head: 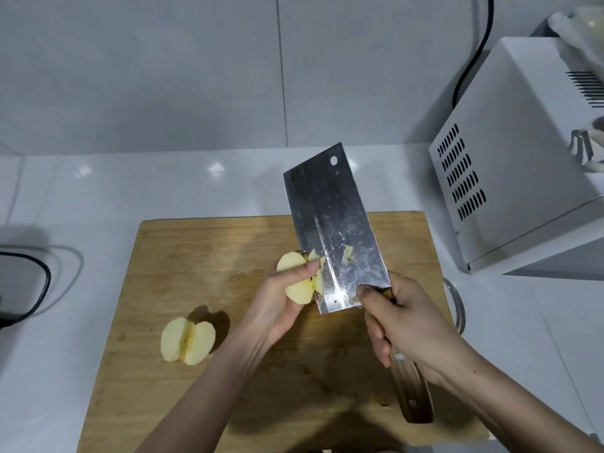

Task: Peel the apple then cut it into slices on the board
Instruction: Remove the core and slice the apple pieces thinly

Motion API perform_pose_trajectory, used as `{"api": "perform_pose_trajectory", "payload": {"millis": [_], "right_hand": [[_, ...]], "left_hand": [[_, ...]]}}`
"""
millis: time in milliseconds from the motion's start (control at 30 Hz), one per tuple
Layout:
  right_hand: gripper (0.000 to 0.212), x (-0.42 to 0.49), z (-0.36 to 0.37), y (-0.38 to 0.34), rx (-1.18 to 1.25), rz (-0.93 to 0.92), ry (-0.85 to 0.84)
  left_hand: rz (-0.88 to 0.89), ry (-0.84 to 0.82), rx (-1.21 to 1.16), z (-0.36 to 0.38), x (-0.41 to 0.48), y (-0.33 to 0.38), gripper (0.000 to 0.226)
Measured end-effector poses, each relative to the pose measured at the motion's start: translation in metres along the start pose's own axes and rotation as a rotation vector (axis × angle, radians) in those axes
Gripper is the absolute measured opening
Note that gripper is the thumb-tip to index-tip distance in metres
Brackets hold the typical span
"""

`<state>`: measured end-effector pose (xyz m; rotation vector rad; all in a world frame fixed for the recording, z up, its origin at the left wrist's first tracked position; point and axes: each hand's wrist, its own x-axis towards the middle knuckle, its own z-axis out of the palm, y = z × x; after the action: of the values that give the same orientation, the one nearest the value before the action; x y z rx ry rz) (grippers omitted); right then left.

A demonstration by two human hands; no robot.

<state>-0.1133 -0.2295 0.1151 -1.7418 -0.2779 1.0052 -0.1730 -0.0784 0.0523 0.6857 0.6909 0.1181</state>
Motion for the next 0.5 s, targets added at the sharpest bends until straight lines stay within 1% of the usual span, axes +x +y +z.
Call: {"api": "perform_pose_trajectory", "payload": {"millis": [100, 200, 300, 367, 433, 500], "right_hand": [[0.036, 0.001, -0.003, -0.003, 0.019, 0.035, -0.018], [0.036, 0.002, -0.008, -0.003, 0.051, 0.064, -0.041], [0.035, 0.002, -0.01, -0.002, 0.073, 0.093, -0.055], [0.029, 0.002, -0.011, -0.003, 0.107, 0.13, -0.071], [0.02, 0.002, -0.011, -0.004, 0.159, 0.173, -0.095], [0.017, 0.002, -0.011, -0.004, 0.176, 0.18, -0.101]], "left_hand": [[-0.011, -0.025, 0.004, -0.007, 0.002, -0.002, 0.065], [-0.042, -0.037, 0.016, -0.012, 0.004, -0.001, 0.073], [-0.057, -0.081, -0.008, -0.015, 0.004, -0.001, 0.066], [-0.058, -0.113, -0.036, -0.015, 0.003, -0.003, 0.056], [-0.072, -0.144, -0.092, -0.016, 0.002, -0.004, 0.053], [-0.062, -0.136, -0.128, -0.017, 0.002, -0.006, 0.044]]}}
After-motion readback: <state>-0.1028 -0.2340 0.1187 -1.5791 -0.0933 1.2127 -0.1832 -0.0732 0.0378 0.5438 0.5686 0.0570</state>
